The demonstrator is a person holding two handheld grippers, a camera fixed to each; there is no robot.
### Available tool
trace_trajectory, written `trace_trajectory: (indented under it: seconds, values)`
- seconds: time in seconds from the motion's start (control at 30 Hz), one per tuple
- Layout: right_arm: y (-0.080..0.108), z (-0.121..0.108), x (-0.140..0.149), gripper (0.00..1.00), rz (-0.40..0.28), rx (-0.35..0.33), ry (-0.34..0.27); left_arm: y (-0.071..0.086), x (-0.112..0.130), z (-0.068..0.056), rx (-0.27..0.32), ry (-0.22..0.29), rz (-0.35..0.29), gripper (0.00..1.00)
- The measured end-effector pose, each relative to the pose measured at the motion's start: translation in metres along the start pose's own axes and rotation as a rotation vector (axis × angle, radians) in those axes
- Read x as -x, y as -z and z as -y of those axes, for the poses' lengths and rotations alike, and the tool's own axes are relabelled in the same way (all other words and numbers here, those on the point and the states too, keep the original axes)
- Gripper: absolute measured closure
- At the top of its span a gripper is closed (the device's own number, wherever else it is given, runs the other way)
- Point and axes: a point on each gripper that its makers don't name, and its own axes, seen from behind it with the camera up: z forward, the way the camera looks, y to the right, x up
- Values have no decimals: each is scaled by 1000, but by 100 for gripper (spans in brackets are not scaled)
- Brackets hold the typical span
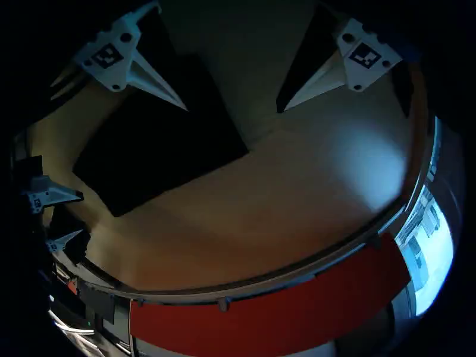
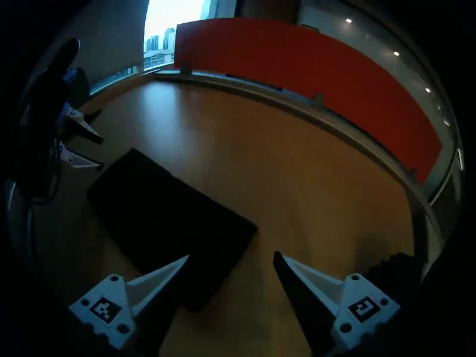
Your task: Fold towel
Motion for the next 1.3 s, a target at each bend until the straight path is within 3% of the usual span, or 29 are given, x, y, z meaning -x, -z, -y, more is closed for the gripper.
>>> trace_trajectory:
  seconds: [0.6, 0.9, 1.3]
  values:
    - [28, 21, 30, 1, 0, -21, -27, 25, 40, -5, -2, 88, 16, 0]
    - [29, 25, 33, 1, 5, -47, -14, 33, 50, -4, -16, 120, 15, 0]
    - [26, 31, 31, 1, 11, -102, 38, 55, 74, 6, -55, 209, 8, 0]
